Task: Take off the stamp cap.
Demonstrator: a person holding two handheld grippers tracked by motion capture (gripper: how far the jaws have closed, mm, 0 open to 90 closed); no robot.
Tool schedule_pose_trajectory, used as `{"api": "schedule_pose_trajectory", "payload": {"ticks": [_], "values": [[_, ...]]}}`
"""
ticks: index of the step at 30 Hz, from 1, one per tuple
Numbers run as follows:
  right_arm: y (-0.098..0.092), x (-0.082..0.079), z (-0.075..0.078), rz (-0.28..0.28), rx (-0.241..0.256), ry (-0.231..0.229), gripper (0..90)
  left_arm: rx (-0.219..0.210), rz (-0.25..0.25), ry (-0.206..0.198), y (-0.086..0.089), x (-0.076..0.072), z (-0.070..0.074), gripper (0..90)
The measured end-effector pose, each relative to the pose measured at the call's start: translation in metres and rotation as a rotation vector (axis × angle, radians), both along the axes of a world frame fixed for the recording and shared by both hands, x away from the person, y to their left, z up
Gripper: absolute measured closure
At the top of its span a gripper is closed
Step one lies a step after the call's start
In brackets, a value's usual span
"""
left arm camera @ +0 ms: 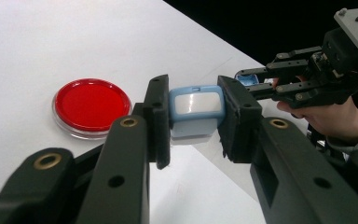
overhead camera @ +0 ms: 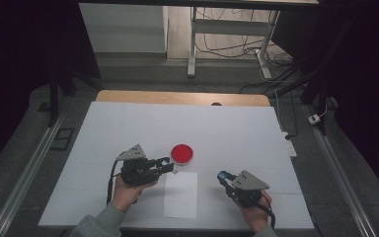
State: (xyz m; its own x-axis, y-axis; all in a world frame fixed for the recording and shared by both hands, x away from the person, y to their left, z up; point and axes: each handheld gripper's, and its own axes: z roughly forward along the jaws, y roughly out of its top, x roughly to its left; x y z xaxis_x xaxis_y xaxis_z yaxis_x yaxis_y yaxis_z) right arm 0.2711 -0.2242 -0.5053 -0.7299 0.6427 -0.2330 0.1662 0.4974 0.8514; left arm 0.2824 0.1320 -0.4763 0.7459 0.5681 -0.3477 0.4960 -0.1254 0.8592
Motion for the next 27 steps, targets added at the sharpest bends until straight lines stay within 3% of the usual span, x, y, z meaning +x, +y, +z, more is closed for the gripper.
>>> {"api": "schedule_pose_trajectory", "payload": {"ticks": [16,27], "values": [[-0.051,-0.01,0.002,-0.106,0.024,0.007,74.0,0.009,0.0,-0.004,0.002,0.001,0.0,66.9],[-0.058,-0.009,0.004,-0.113,0.028,0.002,74.0,0.017,0.001,-0.019,0.002,0.0,0.002,66.9]]}}
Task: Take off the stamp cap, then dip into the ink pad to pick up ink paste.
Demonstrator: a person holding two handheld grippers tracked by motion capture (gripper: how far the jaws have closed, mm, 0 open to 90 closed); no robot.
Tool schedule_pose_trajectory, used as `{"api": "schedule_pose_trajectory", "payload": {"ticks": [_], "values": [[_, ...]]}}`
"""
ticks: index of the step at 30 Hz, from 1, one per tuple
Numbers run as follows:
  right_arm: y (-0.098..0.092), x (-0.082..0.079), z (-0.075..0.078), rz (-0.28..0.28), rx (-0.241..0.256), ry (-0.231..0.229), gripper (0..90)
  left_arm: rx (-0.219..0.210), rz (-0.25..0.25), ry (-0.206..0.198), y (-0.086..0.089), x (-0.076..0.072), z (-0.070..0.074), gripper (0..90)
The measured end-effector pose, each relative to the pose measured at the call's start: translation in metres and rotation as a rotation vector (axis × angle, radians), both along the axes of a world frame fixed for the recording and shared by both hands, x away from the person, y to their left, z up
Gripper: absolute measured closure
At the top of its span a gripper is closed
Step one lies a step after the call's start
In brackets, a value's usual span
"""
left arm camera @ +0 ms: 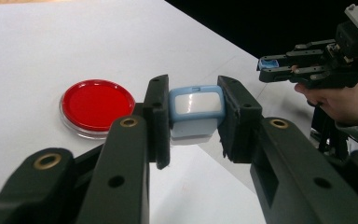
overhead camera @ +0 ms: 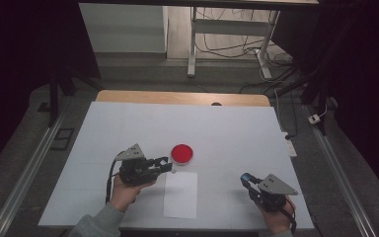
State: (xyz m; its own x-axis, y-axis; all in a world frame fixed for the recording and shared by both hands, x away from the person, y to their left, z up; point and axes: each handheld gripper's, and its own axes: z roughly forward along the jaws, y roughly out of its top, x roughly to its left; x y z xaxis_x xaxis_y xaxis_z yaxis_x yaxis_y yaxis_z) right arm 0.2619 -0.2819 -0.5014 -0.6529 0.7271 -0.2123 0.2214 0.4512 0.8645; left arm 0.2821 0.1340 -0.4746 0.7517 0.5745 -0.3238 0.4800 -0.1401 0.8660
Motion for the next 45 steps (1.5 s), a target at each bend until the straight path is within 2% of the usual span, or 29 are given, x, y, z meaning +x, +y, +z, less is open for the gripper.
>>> {"api": "schedule_pose_trajectory", "payload": {"ticks": [13,27,33,39,43,45], "values": [[0.002,0.002,0.0,0.008,-0.002,0.006,74.0,-0.006,-0.002,-0.013,-0.001,0.003,0.005,66.9],[0.001,0.003,0.0,0.005,0.0,0.003,74.0,0.034,0.005,-0.024,-0.009,0.015,0.004,66.9],[0.0,0.004,0.001,-0.014,-0.01,0.0,74.0,0.075,0.011,-0.026,-0.014,0.026,0.002,66.9],[0.0,0.003,0.001,-0.015,-0.013,-0.005,74.0,0.095,0.018,-0.022,-0.02,0.04,0.001,66.9],[-0.001,0.004,0.001,-0.011,-0.011,-0.005,73.9,0.09,0.021,-0.013,-0.024,0.05,0.002,66.9],[-0.002,0.003,0.001,-0.016,-0.007,-0.002,73.9,0.108,0.014,-0.008,-0.027,0.056,0.003,66.8]]}}
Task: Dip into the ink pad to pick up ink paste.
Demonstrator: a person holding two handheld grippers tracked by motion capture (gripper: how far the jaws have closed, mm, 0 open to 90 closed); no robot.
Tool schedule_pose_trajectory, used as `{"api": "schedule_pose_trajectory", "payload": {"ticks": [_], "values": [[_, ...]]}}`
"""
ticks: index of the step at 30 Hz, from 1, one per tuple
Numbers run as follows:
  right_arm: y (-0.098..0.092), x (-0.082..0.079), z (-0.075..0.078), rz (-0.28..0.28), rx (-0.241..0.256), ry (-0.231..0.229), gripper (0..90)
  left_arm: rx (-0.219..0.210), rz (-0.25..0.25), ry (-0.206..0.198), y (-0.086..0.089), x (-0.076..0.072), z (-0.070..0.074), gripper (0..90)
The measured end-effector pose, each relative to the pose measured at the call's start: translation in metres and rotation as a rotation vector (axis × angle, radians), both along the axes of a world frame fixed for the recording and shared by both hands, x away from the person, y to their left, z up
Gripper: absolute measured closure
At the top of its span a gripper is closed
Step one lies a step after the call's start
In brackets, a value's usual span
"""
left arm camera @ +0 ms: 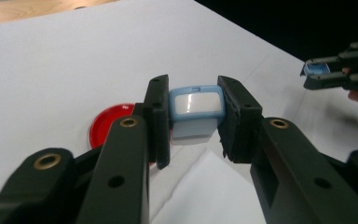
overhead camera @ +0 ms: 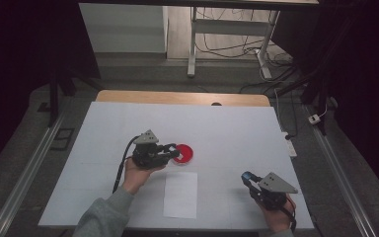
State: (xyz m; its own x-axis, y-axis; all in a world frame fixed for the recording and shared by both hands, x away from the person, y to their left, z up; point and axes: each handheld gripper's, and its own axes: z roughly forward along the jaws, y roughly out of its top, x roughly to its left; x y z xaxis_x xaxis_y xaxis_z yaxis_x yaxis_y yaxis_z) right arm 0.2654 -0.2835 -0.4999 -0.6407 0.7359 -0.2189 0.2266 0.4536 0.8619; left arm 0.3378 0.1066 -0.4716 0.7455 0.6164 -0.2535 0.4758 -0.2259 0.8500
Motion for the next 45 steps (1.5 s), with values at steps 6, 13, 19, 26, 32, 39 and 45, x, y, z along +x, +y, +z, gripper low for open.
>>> {"api": "schedule_pose_trajectory", "payload": {"ticks": [6,13,19,26,32,39,45], "values": [[0.0,-0.001,0.0,0.004,-0.006,-0.003,73.9,0.026,0.009,0.003,-0.004,0.011,-0.002,66.8],[0.0,0.0,0.0,-0.001,-0.007,-0.001,73.9,0.055,0.01,0.013,-0.008,0.02,-0.013,66.9],[0.0,-0.001,-0.001,-0.003,-0.008,0.0,73.9,0.08,0.008,0.036,-0.009,0.027,-0.021,66.8],[0.001,0.0,-0.001,-0.005,-0.017,-0.001,73.9,0.092,0.008,0.041,-0.01,0.029,-0.024,66.8],[0.003,0.0,-0.002,0.001,-0.014,0.004,73.9,0.123,0.012,0.043,-0.014,0.031,-0.029,66.8],[0.004,0.0,-0.004,0.007,-0.021,0.01,73.9,0.181,0.018,0.041,-0.02,0.035,-0.036,66.8],[0.004,0.001,-0.004,0.005,-0.021,0.012,73.9,0.195,0.022,0.039,-0.021,0.035,-0.038,66.8]]}}
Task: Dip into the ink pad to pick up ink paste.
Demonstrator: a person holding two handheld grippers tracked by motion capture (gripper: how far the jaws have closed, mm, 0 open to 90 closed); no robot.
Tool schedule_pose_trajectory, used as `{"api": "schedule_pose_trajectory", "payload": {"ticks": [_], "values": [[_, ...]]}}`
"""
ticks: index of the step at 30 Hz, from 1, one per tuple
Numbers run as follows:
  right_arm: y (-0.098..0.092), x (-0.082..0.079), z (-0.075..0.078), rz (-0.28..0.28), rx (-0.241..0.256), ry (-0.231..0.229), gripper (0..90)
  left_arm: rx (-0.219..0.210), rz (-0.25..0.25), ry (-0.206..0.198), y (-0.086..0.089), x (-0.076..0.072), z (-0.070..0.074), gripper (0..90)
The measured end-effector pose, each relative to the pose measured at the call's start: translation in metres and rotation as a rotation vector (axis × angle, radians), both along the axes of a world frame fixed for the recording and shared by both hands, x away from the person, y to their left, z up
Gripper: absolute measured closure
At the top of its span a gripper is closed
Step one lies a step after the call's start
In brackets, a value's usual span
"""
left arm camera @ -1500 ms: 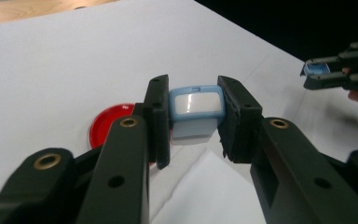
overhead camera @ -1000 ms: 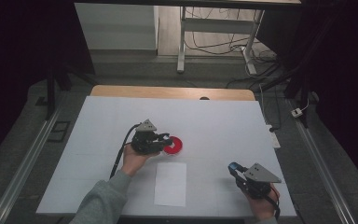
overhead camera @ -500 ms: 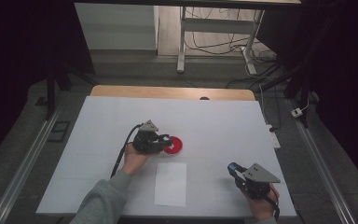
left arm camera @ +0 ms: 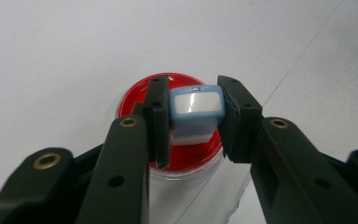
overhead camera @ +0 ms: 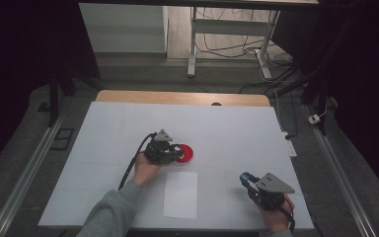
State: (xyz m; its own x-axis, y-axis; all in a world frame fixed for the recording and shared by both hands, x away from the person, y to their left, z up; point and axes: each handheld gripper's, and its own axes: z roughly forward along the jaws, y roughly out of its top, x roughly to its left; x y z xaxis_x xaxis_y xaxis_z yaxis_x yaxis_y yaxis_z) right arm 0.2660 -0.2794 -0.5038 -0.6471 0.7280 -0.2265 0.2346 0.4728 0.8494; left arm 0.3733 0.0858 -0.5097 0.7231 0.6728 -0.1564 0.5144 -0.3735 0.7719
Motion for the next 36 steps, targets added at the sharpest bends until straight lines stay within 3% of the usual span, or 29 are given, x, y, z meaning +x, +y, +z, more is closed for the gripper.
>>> {"api": "schedule_pose_trajectory", "payload": {"ticks": [17,23,36], "values": [[0.0,0.0008,-0.0011,0.006,-0.002,0.004,73.9,0.005,-0.001,-0.008,-0.0039,0.0003,-0.0023,66.9],[0.0001,0.0011,-0.0013,0.007,-0.002,0.006,73.9,0.026,-0.004,-0.027,-0.0068,-0.0011,-0.0024,67.0],[0.0003,0.0008,-0.001,0.013,0.004,0.01,73.9,0.04,-0.005,-0.023,-0.0087,-0.0011,-0.0051,67.2]]}}
